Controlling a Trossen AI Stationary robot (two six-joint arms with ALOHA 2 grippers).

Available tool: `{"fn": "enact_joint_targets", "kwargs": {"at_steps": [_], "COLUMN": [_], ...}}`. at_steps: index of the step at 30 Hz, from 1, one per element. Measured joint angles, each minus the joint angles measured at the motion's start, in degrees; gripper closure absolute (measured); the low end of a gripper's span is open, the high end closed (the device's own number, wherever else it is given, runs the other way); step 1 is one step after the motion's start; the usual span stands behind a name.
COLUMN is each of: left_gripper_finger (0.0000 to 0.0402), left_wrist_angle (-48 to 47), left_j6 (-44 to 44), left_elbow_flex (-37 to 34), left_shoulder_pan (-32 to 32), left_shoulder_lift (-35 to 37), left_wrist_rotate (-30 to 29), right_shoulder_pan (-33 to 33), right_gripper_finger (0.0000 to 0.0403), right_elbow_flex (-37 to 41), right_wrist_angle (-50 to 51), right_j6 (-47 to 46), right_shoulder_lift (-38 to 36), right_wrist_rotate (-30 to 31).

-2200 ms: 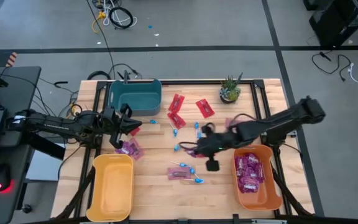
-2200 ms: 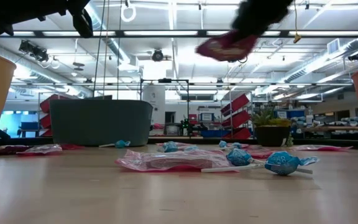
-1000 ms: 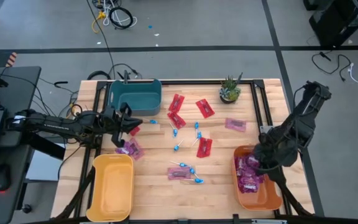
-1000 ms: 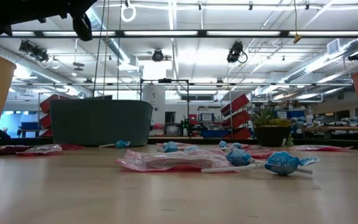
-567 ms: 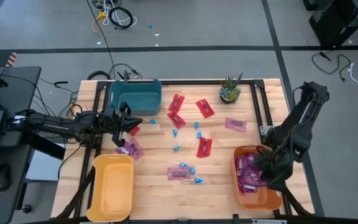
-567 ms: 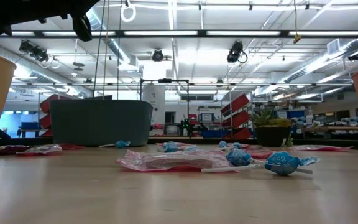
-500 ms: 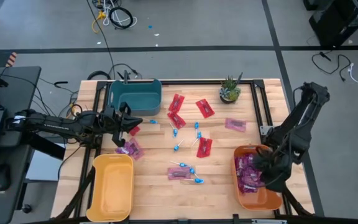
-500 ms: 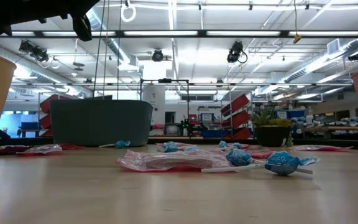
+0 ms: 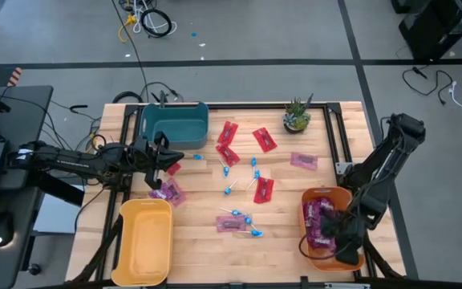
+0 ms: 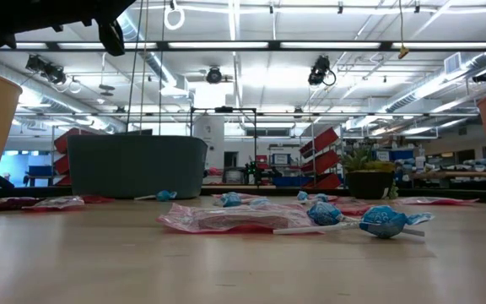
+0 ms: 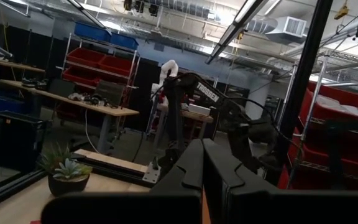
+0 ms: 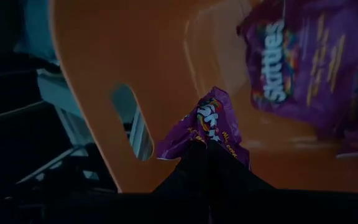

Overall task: Sort candy
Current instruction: Put the purple candy into the orange bin

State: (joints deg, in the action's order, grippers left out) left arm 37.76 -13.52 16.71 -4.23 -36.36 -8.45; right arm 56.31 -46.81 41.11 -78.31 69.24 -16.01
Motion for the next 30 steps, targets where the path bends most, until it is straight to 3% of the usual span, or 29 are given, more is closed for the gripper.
{"fn": "enact_joint_targets", "kwargs": {"at_steps": [11,22,30], "left_gripper_finger": [0.04,0.04,0.04], "left_wrist_angle": [0.0,0.0,0.0], "left_j6": [1.3,1.3,1.3], "left_elbow_flex": [0.0,0.0,0.0], "left_shoulder_pan": [0.0,0.0,0.0], "left_shoulder_lift": [0.0,0.0,0.0], "left_wrist_rotate": [0.0,0.0,0.0], "right_shoulder_pan": [-0.1,-0.1,-0.8], "right_gripper_finger": [0.0389,0.033,0.0316], "right_elbow_flex": [0.0,0.0,0.0], "right_wrist_angle": [2.2,3.2,2.9], "right_j6": [-1.5,-3.2,-7.0], "right_shoulder_lift": [3.2,3.2,1.5], "right_wrist_rotate": [-1.6,-1.8,-6.6]}}
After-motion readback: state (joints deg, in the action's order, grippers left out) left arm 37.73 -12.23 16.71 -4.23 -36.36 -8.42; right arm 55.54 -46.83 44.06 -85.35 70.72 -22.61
